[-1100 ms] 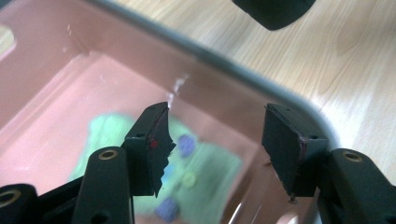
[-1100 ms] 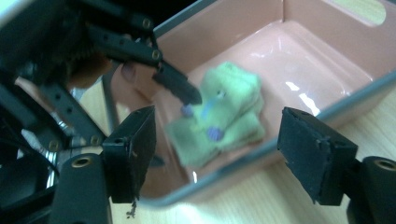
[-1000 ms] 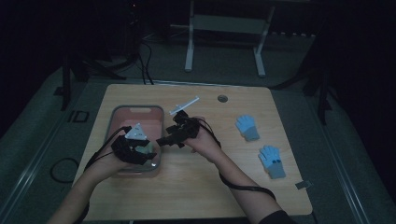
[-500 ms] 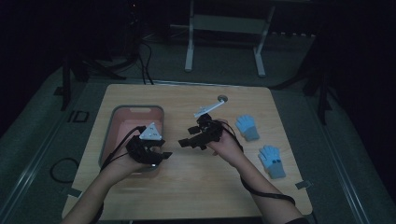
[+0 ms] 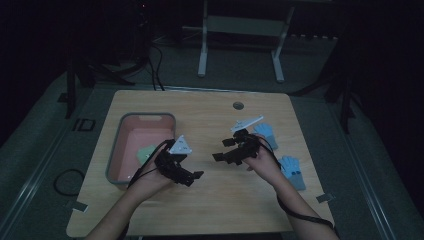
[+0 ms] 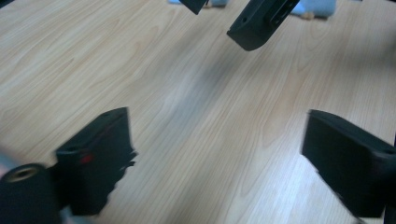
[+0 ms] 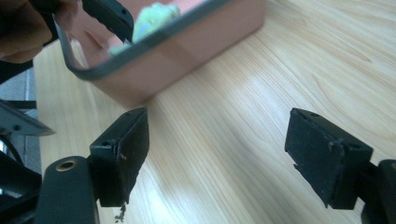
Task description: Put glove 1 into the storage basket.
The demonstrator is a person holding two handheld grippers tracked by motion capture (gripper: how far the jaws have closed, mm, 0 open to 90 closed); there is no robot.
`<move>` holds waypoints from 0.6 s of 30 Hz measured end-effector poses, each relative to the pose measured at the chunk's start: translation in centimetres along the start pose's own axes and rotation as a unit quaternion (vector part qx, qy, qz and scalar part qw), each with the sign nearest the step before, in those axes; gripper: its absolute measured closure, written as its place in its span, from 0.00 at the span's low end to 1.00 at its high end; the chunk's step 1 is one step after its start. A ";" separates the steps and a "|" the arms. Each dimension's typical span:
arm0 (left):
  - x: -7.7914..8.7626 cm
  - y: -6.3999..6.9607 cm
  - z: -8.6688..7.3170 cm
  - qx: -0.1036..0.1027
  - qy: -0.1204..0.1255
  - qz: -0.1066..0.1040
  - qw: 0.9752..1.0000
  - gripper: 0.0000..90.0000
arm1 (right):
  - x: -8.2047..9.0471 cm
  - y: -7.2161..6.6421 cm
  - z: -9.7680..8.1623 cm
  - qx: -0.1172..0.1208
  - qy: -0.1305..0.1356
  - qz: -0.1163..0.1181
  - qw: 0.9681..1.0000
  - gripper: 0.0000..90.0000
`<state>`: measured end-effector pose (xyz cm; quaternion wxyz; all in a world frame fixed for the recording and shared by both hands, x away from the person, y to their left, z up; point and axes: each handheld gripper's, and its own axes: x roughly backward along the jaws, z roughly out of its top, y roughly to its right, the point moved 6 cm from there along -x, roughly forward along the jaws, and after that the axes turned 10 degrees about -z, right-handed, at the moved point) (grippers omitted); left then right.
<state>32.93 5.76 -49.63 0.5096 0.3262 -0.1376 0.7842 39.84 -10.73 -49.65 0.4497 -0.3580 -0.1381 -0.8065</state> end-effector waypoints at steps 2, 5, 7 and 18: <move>-0.7 0.3 0.1 -0.003 0.002 -0.002 1.000 0.08 | 0.4 0.4 -0.6 -0.007 0.002 -0.003 1.000 0.23; -1.2 0.6 0.2 -0.005 0.010 -0.004 1.000 0.06 | 0.7 0.7 -1.1 -0.013 0.005 -0.004 1.000 0.23; -1.9 0.9 0.3 -0.013 0.021 -0.005 1.000 0.06 | 0.9 1.1 -1.7 -0.017 0.006 -0.012 1.000 0.20; -4.8 2.8 -1.3 -0.037 0.028 -0.027 0.999 0.06 | 0.9 1.9 -5.4 -0.014 -0.014 -0.047 0.999 0.16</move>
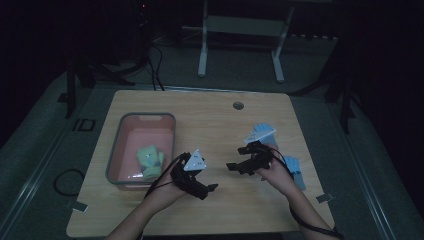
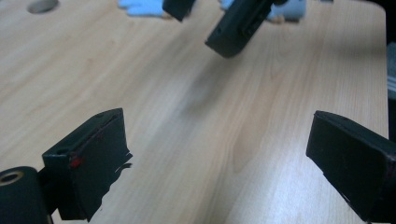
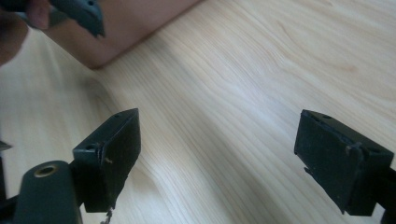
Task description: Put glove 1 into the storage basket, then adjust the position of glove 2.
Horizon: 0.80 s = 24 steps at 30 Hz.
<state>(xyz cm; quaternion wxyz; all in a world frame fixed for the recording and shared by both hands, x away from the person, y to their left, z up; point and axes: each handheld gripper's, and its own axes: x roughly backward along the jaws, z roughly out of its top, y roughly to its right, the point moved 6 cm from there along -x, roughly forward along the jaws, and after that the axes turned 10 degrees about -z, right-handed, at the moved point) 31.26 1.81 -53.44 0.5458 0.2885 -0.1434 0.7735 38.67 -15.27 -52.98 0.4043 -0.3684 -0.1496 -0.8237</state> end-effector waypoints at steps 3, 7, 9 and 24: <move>-0.5 0.1 -0.6 0.003 -0.001 0.001 1.000 0.06 | 0.1 0.3 -0.7 -0.011 0.006 0.001 1.000 0.15; -1.0 0.3 -1.3 0.004 0.009 0.010 1.000 0.06 | 0.2 0.3 -1.8 -0.007 0.009 -0.001 1.000 0.15; -1.3 0.5 -1.7 0.005 0.011 0.012 1.000 0.06 | 0.2 0.1 -2.6 0.000 0.007 -0.002 1.000 0.15; -2.4 1.2 -4.4 0.010 0.018 0.039 0.999 0.06 | 2.6 3.6 -6.0 -0.019 0.025 -0.060 0.998 0.30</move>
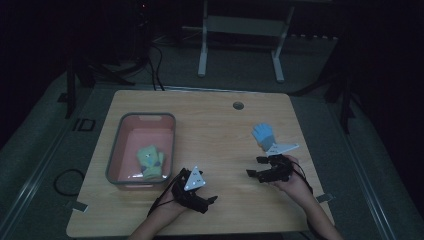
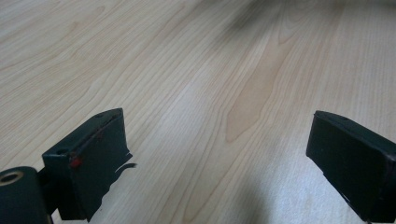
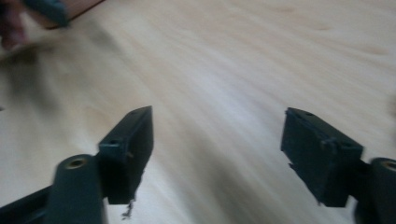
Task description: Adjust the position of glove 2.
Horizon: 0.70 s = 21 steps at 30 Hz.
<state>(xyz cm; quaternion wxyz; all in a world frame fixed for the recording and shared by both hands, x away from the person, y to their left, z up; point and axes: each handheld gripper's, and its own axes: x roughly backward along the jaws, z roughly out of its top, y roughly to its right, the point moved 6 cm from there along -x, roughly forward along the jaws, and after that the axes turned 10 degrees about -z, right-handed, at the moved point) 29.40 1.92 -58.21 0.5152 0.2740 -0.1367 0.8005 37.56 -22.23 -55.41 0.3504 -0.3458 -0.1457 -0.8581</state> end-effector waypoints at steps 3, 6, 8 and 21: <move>0.1 -0.2 -0.3 0.007 0.007 0.005 1.000 0.06 | 0.4 1.3 -0.1 -0.008 0.013 -0.021 1.000 0.33; 0.3 -0.3 -0.4 0.007 0.013 0.014 1.000 0.06 | 0.6 2.7 -0.1 -0.020 0.021 -0.045 0.999 0.37; 0.3 -0.3 -0.5 0.011 0.020 0.016 1.000 0.06 | 0.6 3.7 0.0 -0.026 0.022 -0.059 0.998 0.39; 0.4 -0.4 -1.0 0.011 0.035 0.017 0.999 0.06 | -0.7 9.1 1.4 -0.072 -0.006 -0.103 0.992 0.76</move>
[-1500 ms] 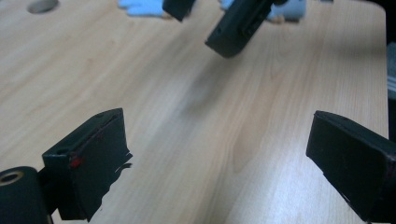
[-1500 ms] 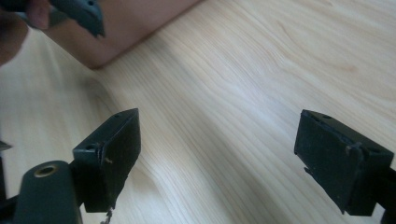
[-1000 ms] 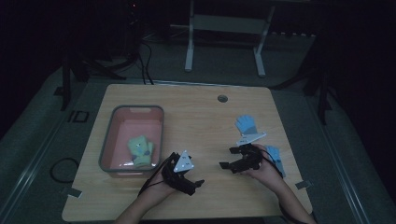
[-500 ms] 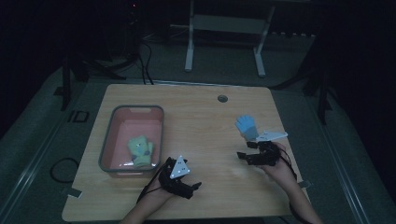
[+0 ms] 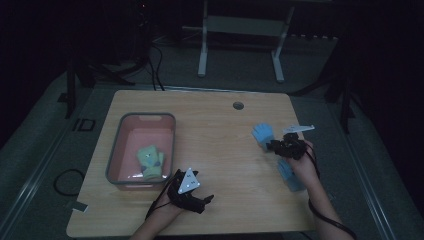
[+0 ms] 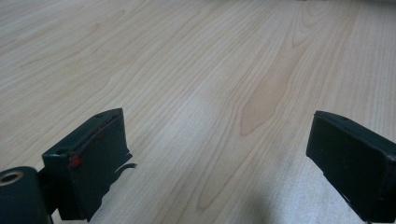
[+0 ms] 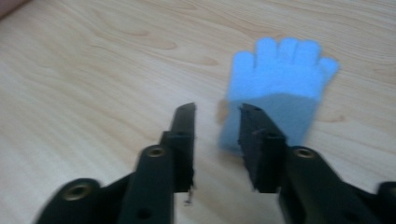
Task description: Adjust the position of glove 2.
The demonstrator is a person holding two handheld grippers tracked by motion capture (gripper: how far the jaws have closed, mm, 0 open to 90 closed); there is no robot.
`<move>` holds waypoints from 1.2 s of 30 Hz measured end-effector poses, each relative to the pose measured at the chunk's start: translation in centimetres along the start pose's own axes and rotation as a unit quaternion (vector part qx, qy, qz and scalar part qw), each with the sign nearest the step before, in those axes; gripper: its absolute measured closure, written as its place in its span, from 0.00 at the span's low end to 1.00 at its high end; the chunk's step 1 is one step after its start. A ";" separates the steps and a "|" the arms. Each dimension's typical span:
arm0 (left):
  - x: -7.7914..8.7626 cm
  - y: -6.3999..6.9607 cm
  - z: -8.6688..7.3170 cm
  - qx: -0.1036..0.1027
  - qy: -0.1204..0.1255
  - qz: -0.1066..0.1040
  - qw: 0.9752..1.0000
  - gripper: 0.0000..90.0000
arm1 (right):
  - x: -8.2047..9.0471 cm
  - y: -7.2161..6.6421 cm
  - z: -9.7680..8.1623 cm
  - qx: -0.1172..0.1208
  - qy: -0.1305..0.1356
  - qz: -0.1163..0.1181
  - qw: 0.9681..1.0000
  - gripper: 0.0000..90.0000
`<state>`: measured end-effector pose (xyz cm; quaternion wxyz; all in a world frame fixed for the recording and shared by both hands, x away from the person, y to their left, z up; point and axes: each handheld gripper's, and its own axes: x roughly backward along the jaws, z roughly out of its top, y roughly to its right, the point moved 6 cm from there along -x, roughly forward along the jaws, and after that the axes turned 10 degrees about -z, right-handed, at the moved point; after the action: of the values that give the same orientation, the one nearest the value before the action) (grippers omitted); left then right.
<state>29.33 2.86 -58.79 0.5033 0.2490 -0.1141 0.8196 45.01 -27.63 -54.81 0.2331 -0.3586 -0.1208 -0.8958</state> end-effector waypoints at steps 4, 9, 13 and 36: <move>-0.1 0.0 -0.2 0.000 0.001 -0.005 1.000 0.06 | -1.5 1.1 1.1 0.001 0.001 -0.017 1.000 0.73; 0.0 0.0 -0.2 -0.001 0.004 -0.004 1.000 0.06 | -3.5 1.9 1.9 0.014 -0.003 -0.033 0.999 0.67; 0.0 0.0 -0.1 -0.008 0.011 -0.007 1.000 0.06 | -4.9 2.4 2.0 0.033 -0.007 -0.045 0.998 0.66; 0.0 -0.1 -0.3 -0.010 0.011 -0.010 1.000 0.06 | -6.8 1.8 1.4 0.000 -0.046 -0.032 0.998 0.92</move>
<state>29.32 3.02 -59.00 0.5148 0.2364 -0.1139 0.8162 51.05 -26.38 -58.51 0.1983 -0.3951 -0.1423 -0.8856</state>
